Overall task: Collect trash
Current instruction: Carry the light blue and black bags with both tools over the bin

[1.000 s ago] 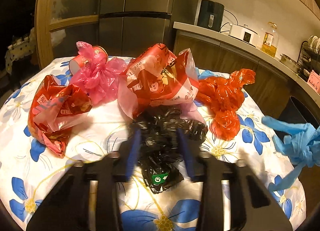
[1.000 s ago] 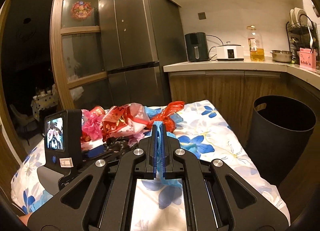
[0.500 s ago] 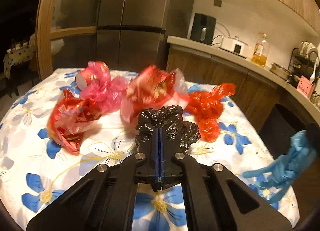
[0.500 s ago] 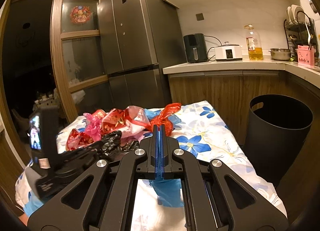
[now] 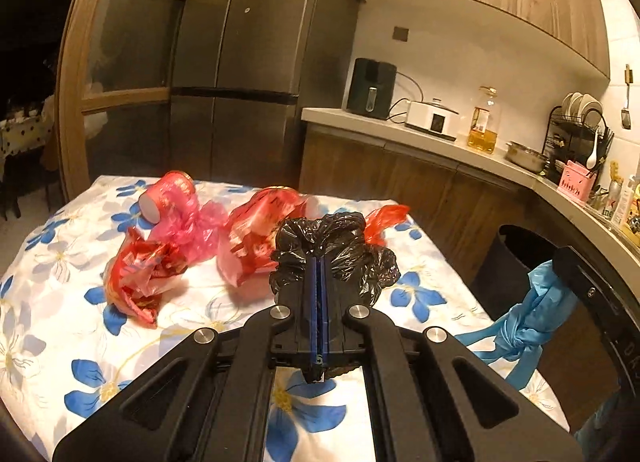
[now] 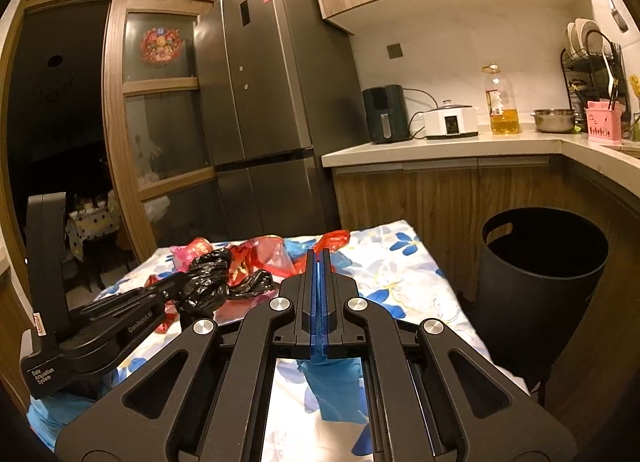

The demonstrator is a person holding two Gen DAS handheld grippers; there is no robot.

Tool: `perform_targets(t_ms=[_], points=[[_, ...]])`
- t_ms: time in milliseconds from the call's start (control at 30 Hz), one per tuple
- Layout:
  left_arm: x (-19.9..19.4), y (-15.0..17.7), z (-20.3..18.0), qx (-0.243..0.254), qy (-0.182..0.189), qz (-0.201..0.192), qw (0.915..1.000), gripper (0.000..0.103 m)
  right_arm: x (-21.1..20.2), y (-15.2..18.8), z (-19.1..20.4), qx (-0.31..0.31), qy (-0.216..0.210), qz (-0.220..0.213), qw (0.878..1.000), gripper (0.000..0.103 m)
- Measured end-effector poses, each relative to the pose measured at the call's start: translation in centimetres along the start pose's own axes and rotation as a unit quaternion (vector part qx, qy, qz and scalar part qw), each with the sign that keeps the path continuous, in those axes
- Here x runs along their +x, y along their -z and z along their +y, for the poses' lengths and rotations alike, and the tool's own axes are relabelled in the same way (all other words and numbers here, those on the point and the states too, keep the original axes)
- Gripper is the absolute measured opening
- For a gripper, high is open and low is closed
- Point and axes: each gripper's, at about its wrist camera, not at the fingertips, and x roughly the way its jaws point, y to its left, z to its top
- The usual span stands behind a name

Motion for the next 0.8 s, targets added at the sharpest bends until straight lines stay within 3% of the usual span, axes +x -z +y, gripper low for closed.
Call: perform_targets(t_ms=[367, 800], points=[[1.3, -2.1, -5.2, 0.036, 0.043, -0.010, 0.9984, 0.001, -1.2, -2.7, -3.0, 0.002, 0.027, -0.027, 0.999, 0.001], [4.0, -4.7, -14.2, 0.073, 0.119, -0.018, 0.9901, 0.001, -2.7, -6.4, -10.7, 0.026, 0.118, -0.074, 0.990, 0.001]])
